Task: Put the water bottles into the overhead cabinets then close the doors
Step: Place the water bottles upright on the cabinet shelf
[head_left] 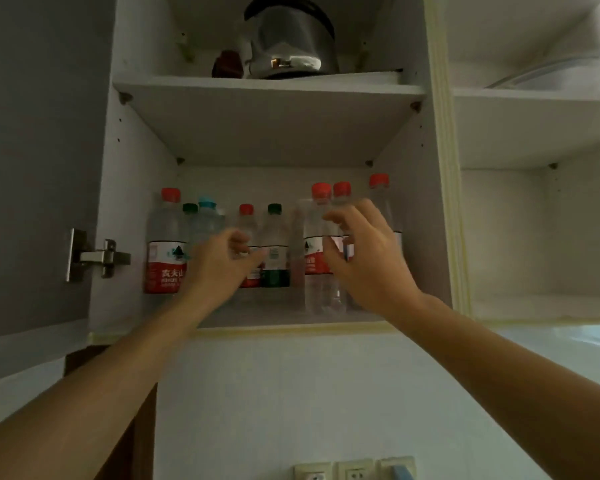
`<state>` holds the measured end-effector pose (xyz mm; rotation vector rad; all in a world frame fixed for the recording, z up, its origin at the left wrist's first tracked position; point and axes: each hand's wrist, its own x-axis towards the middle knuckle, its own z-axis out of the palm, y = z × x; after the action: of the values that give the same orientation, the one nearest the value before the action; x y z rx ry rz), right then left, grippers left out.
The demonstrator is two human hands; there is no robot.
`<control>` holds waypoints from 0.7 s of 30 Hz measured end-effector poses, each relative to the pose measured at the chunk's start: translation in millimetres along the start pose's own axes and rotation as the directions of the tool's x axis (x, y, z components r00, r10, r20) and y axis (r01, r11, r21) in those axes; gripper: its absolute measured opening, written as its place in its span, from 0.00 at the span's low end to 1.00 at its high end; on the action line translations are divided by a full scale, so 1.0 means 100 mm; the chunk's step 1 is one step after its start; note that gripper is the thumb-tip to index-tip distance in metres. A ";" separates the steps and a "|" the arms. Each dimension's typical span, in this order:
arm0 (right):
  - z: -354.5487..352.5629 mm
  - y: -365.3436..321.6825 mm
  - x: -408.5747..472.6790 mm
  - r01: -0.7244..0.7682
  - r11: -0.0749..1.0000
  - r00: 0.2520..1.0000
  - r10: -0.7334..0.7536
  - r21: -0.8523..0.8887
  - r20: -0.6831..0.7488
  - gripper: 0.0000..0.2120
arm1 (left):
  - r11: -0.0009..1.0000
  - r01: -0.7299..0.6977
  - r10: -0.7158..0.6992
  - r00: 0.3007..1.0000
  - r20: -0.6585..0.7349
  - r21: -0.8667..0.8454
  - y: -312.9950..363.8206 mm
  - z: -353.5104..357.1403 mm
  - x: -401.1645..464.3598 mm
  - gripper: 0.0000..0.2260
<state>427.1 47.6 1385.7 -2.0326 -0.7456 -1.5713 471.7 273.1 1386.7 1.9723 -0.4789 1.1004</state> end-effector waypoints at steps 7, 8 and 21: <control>-0.15 0.40 -0.24 -0.232 0.926 0.972 0.235 -0.297 -0.026 0.26 | 0.992 0.009 0.013 0.983 0.181 -0.122 0.45 0.73 -0.09 0.35; -0.14 0.43 -0.27 -0.260 0.914 0.963 0.267 -0.311 -0.021 0.27 | 0.993 0.020 0.002 0.983 0.186 -0.118 0.46 0.81 -0.10 0.36; -0.07 0.62 -0.31 -0.571 0.821 0.820 0.570 -0.013 0.049 0.42 | 0.995 0.036 -0.021 0.986 0.165 -0.089 0.28 0.74 -0.10 0.33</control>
<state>457.1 -7.6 1355.8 -2.0394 -0.1123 -1.1638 487.1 196.4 1369.9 1.9912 -0.5767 0.8861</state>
